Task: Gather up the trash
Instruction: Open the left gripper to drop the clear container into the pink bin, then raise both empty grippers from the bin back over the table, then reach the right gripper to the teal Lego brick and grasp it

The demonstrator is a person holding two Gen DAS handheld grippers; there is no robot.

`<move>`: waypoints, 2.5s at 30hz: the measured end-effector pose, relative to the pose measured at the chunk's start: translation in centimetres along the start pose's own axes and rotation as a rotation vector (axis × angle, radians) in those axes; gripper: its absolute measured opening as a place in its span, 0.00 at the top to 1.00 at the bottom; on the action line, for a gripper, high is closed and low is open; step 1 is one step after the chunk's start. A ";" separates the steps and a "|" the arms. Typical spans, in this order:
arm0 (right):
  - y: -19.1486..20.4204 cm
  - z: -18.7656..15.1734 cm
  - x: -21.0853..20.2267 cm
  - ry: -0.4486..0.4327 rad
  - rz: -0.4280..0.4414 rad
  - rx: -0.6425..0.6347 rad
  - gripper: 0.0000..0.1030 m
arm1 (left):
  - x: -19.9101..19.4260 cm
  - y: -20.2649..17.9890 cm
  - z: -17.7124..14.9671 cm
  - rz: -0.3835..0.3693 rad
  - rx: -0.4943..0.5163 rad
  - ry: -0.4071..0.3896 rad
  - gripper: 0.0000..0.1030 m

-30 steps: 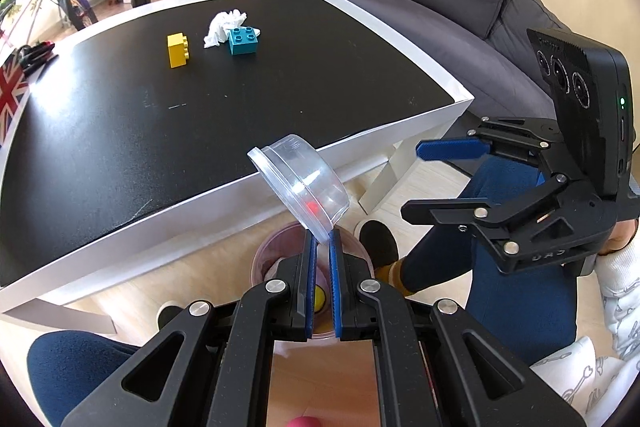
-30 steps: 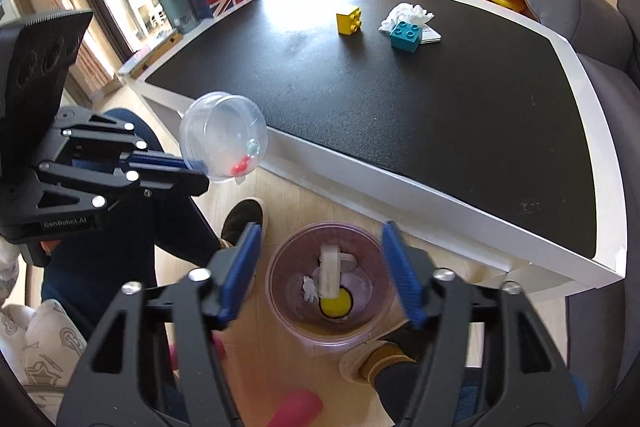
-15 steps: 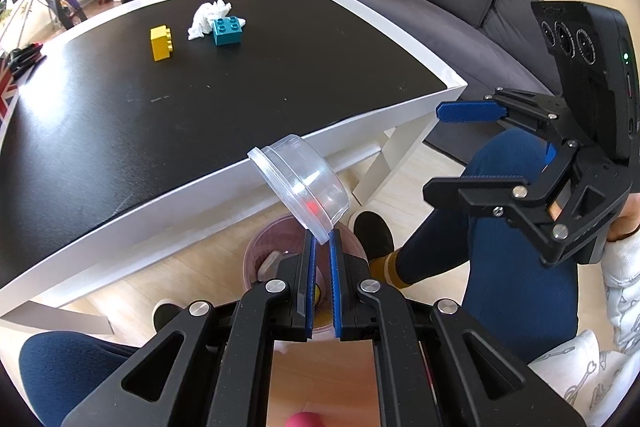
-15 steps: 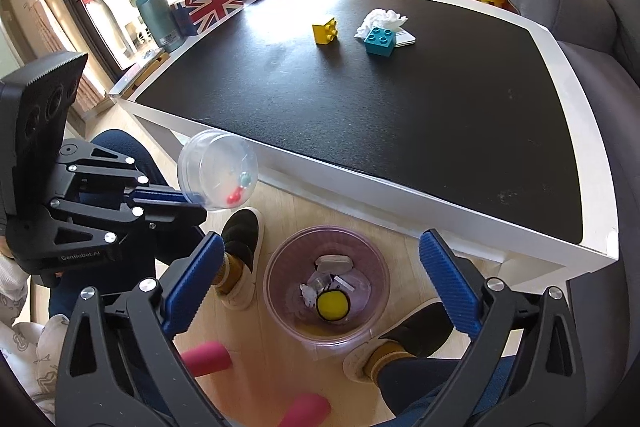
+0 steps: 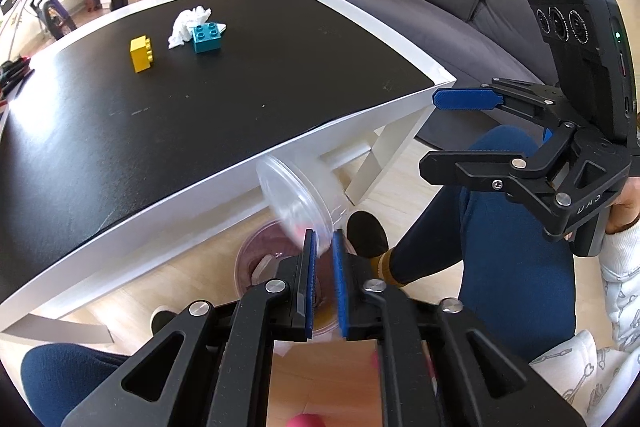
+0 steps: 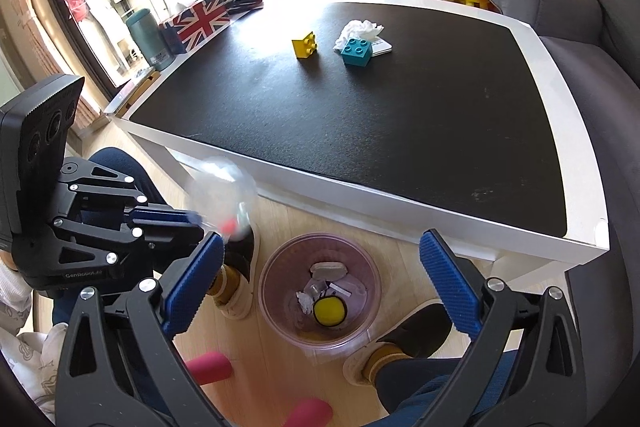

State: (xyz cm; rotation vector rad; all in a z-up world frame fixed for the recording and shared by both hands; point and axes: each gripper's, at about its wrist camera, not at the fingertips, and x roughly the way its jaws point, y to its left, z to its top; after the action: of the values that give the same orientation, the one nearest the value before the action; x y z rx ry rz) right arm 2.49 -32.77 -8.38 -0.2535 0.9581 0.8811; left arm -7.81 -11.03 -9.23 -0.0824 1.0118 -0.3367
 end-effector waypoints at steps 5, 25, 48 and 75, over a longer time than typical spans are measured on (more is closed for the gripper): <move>-0.3 0.0 -0.1 -0.003 -0.004 0.007 0.06 | -0.2 0.3 0.3 0.000 -0.030 -0.038 0.11; 0.3 0.2 -0.4 -0.001 0.006 0.002 0.06 | -2.3 1.3 0.4 0.065 -0.067 -0.081 0.08; -0.4 7.9 -2.2 -0.077 -0.036 -0.011 0.05 | -7.0 6.1 5.9 0.148 -0.109 -0.177 0.07; -2.4 18.1 8.7 -0.001 -0.077 0.017 0.05 | -3.6 13.9 11.2 0.185 -0.155 -0.161 0.07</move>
State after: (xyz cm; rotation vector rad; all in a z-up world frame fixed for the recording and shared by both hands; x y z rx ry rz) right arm 17.58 -19.65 -5.28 -0.2737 0.9487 0.8020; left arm 3.17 2.31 -3.45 -0.1526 0.8766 -0.0808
